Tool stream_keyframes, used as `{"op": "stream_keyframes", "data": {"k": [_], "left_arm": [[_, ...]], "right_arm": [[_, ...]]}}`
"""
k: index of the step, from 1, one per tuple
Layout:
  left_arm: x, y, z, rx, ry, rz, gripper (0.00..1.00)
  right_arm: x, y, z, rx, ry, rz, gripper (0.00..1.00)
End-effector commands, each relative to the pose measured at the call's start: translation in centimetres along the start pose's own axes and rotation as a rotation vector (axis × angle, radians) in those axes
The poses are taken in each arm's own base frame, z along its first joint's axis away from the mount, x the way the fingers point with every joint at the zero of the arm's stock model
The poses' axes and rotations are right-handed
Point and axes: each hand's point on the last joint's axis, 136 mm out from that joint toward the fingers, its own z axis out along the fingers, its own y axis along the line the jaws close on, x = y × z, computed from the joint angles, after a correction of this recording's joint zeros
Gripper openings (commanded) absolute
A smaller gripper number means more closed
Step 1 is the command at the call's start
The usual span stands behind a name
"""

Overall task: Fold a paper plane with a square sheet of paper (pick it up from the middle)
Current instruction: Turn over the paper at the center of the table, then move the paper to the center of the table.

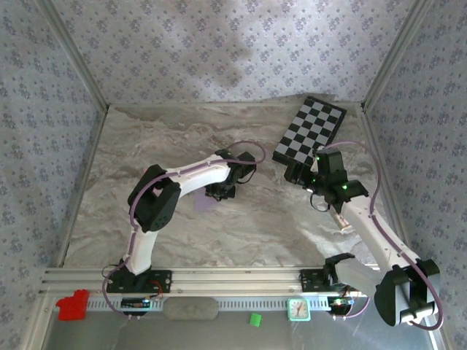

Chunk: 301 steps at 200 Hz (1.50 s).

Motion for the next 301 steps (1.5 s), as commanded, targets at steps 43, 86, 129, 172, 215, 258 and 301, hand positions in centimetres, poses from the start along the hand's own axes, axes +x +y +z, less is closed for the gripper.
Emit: {"op": "stream_keyframes", "data": {"k": [43,86,129,172,215,258,301], "left_arm": [[-2.2,1.2,-6.3,0.418,-0.109,-0.177,0.59],[-3.0,5.3,-6.1,0.53,-0.151,-0.331,0.71],[-2.4,10.5,-5.0,0.556,-0.166,-0.445,0.82],[-2.6,14.7,-4.5,0.608,-0.195,-0.539,0.99],[-3.5,17.2,-4.5,0.663,-0.228,-0.603,1.0],[-3.3,17.2,-3.7,0.691,-0.206,-0.614,1.0],[-3.4,16.1,-3.1,0.741,-0.169,-0.6,1.0]], "right_arm": [[2.9,2.4,2.8,-0.074,0.156,-0.005,0.72],[6.5,7.9,4.9,-0.105,0.232,-0.118,0.71],[12.4,14.4,9.1,-0.177,0.363,-0.133,0.61],[16.5,19.0,13.5,-0.179,0.454,-0.164,0.45],[17.1,20.2,17.1,-0.095,0.481,-0.145,0.4],[17.6,18.5,18.8,0.006,0.504,-0.183,0.41],[18.4,15.8,19.3,0.061,0.562,-0.264,0.44]]}}
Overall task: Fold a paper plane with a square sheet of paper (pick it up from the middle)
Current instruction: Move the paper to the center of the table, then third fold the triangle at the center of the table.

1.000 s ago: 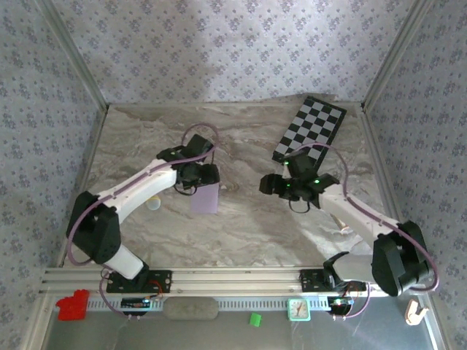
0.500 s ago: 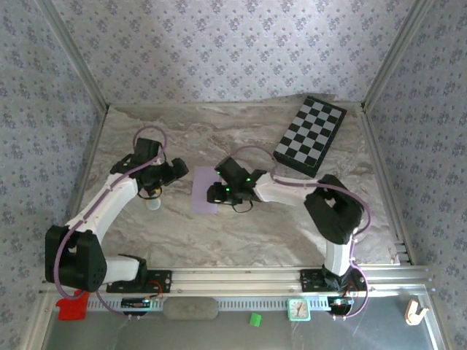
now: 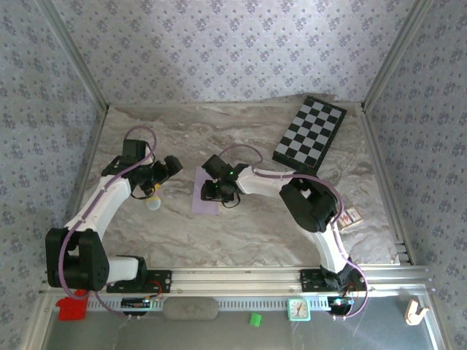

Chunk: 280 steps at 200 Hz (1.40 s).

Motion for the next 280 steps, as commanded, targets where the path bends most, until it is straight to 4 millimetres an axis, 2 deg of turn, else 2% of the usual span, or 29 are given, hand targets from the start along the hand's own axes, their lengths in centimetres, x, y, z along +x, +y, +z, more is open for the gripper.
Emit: {"op": "stream_keyframes", "data": {"k": [1,19,44,60,75,91,115,133,156,189,224,230,239,256,280], "left_arm": [[0.3,-0.6,0.7,0.05,0.033,0.015,1.0],[0.6,-0.6,1.1,0.066,0.042,0.011,1.0],[1.2,-0.6,2.1,0.101,0.07,-0.005,1.0],[1.5,-1.0,2.6,0.136,0.087,-0.022,1.0],[1.8,-1.5,3.1,0.161,0.103,-0.034,1.0],[2.0,-1.8,3.4,0.168,0.117,-0.04,1.0],[2.4,-2.1,3.7,0.178,0.127,-0.039,1.0],[2.9,-2.4,4.0,0.195,0.127,-0.045,1.0],[4.0,-2.9,4.4,0.217,0.137,-0.046,1.0],[5.7,-3.5,5.1,0.243,0.179,-0.093,1.0],[7.6,-3.6,5.8,0.246,0.222,-0.123,1.0],[7.9,-3.5,5.9,0.244,0.23,-0.124,0.99],[8.3,-3.5,6.0,0.24,0.239,-0.126,0.99],[9.0,-3.7,6.3,0.244,0.263,-0.126,0.96],[10.4,-4.0,6.9,0.239,0.336,-0.139,0.83]], "right_arm": [[0.9,-2.9,0.6,0.106,0.06,-0.046,0.44],[1.8,-4.4,0.1,0.144,0.112,-0.127,0.45],[3.4,-7.4,-0.8,0.174,0.192,-0.273,0.46],[3.8,-8.0,-1.3,0.124,0.23,-0.373,0.46],[3.8,-7.9,-2.4,0.098,0.237,-0.458,0.46],[2.6,-6.4,-4.0,0.047,0.2,-0.48,0.47],[-0.6,-3.0,-6.9,-0.053,0.027,-0.35,0.49],[-1.9,-2.7,-7.5,-0.08,-0.07,-0.2,0.5],[-2.5,-4.7,-6.6,-0.017,-0.127,-0.046,0.49],[-2.1,-4.9,-5.0,-0.03,-0.092,-0.012,0.46],[-2.3,-5.9,-3.6,-0.024,-0.078,0.036,0.42],[-1.2,-7.3,-2.8,0.004,-0.049,0.052,0.42],[-0.9,-7.7,-2.4,0.013,-0.039,0.058,0.42],[-0.4,-8.6,-1.8,0.035,-0.024,0.077,0.42],[0.5,-9.5,-1.2,0.05,-0.004,0.111,0.42]]}}
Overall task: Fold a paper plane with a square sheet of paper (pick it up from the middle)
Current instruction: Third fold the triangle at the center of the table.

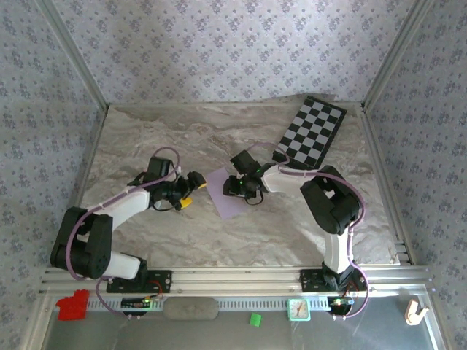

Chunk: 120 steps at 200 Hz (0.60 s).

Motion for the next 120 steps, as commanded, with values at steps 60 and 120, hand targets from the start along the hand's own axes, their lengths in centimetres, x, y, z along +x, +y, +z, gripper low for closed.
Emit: {"op": "stream_keyframes", "data": {"k": [60,120], "left_arm": [[3.3,-0.8,3.2,-0.008,0.143,-0.025,0.54],[4.0,-0.5,4.4,-0.03,0.151,-0.017,0.39]], "right_arm": [[3.6,-4.0,2.2,0.082,0.09,0.13,0.4],[3.9,-4.1,2.1,0.077,0.097,0.127,0.4]]}}
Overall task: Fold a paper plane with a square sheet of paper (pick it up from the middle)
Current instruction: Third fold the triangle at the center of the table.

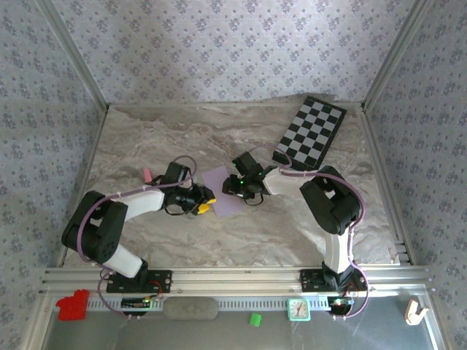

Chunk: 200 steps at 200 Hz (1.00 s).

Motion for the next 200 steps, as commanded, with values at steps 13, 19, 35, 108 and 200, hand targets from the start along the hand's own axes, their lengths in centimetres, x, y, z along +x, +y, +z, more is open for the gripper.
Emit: {"op": "stream_keyframes", "data": {"k": [13,19,35,108,200], "left_arm": [[-0.7,-0.9,0.5,0.013,-0.011,0.013,0.38],[-0.6,-0.8,0.6,0.009,-0.009,0.011,0.38],[-0.8,-0.7,0.8,0.003,-0.009,0.018,0.38],[-1.2,-1.4,1.6,0.029,0.014,0.035,0.34],[-1.5,-0.5,0.8,-0.045,-0.016,0.065,0.38]], "right_arm": [[3.8,-4.9,1.3,0.147,0.119,0.051,0.39],[3.8,-5.0,1.2,0.15,0.117,0.049,0.4],[3.8,-5.1,1.2,0.157,0.118,0.047,0.39],[4.0,-5.3,1.2,0.161,0.119,0.047,0.39],[4.0,-5.7,1.1,0.17,0.116,0.056,0.39]]}}
